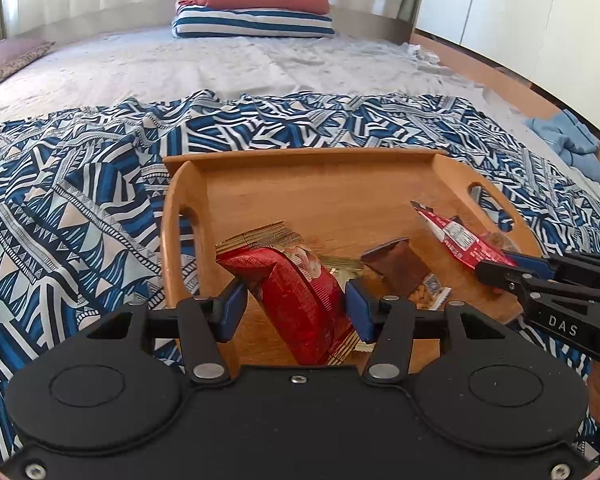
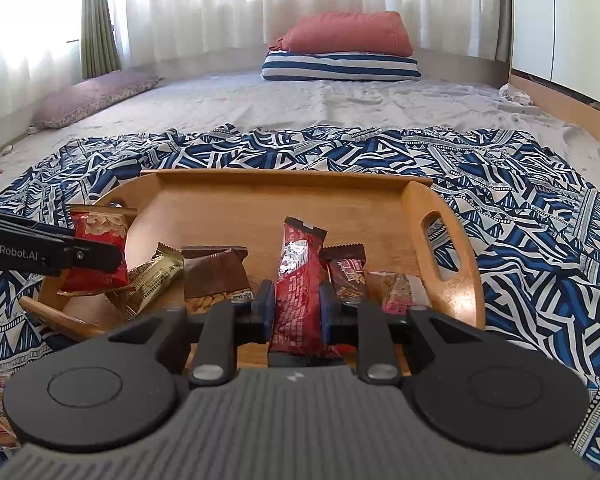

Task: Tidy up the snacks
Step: 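Carry the red chip bag and red bar over the wooden tray with both tools, then lower both snacks into the tray and open the left tool, then the right tool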

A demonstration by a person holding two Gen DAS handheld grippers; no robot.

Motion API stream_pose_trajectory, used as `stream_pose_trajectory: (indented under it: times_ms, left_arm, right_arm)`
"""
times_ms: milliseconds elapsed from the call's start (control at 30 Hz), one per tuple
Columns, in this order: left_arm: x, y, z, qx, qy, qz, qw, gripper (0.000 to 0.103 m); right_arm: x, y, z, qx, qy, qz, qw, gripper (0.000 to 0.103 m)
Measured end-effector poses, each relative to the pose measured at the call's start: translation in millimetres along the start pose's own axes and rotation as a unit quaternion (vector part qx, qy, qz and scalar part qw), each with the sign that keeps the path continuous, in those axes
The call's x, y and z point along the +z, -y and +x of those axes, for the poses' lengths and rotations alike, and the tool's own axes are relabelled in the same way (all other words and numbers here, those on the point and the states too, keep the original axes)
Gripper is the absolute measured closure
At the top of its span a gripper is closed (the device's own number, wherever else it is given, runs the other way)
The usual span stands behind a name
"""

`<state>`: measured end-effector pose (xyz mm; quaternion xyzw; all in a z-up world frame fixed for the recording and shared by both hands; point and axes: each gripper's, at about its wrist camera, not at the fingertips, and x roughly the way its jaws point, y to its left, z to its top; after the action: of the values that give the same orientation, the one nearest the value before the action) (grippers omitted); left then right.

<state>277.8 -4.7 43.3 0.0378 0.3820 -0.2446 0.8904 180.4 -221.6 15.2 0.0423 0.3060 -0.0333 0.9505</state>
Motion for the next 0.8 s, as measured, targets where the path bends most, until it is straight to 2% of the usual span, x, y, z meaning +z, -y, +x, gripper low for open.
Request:
stream_pose_trajectory:
  times_ms: [600, 800]
  left_arm:
    - [-3, 4, 18, 0.000, -0.006, -0.021, 0.9998, 0.050]
    - [-2, 7, 18, 0.009, -0.004, -0.013, 0.9999, 0.049]
  right_arm:
    - [-2, -7, 16, 0.001, -0.009, -0.008, 1.000, 0.077]
    - [-3, -8, 16, 0.006, -0.011, -0.005, 1.000, 0.077]
